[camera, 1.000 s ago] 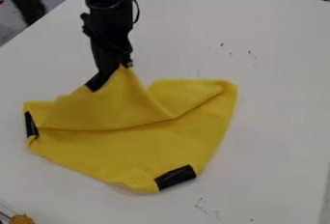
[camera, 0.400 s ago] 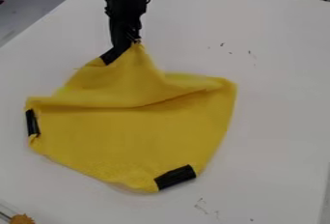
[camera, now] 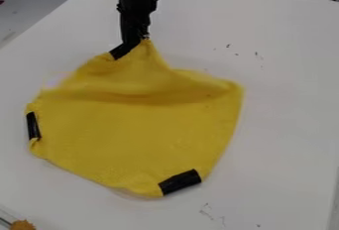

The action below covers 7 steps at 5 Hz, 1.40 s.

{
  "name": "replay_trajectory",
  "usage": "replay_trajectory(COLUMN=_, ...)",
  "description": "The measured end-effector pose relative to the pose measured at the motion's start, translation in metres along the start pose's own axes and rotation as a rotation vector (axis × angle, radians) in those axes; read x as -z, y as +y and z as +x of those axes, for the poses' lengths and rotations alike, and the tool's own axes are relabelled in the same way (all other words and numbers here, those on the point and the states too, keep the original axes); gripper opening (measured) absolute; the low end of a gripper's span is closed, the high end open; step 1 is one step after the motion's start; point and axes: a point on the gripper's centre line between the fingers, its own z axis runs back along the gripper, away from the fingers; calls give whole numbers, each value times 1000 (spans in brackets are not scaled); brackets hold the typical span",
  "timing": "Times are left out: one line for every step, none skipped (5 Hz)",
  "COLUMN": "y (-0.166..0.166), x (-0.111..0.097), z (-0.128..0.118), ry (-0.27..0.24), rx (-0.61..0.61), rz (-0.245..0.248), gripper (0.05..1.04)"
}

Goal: Unfold the cloth from bottom right to top left

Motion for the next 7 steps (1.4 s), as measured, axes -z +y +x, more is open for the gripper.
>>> replay_trajectory(y=7, x=2, z=2, ry=-8, rx=-4, rz=8, gripper=54)
replay_trajectory(y=15, x=3, z=0, ry=-18, rx=-14, rz=10, gripper=54)
replay_trajectory(y=19, x=8, z=3, ry=-36, rx=-8, rz=6, gripper=54)
replay_trajectory(y=26, x=7, z=3, ry=-46, rx=-16, rz=17, gripper=80)
replay_trajectory(y=28, x=5, z=2, ry=-59, rx=-26, rz=4, gripper=224)
replay_trajectory(y=28, x=5, z=-1, ry=-59, rx=-33, rz=-10, gripper=479)
replay_trajectory(y=29, x=5, z=1, ry=-87, rx=-47, rz=-20, gripper=785)
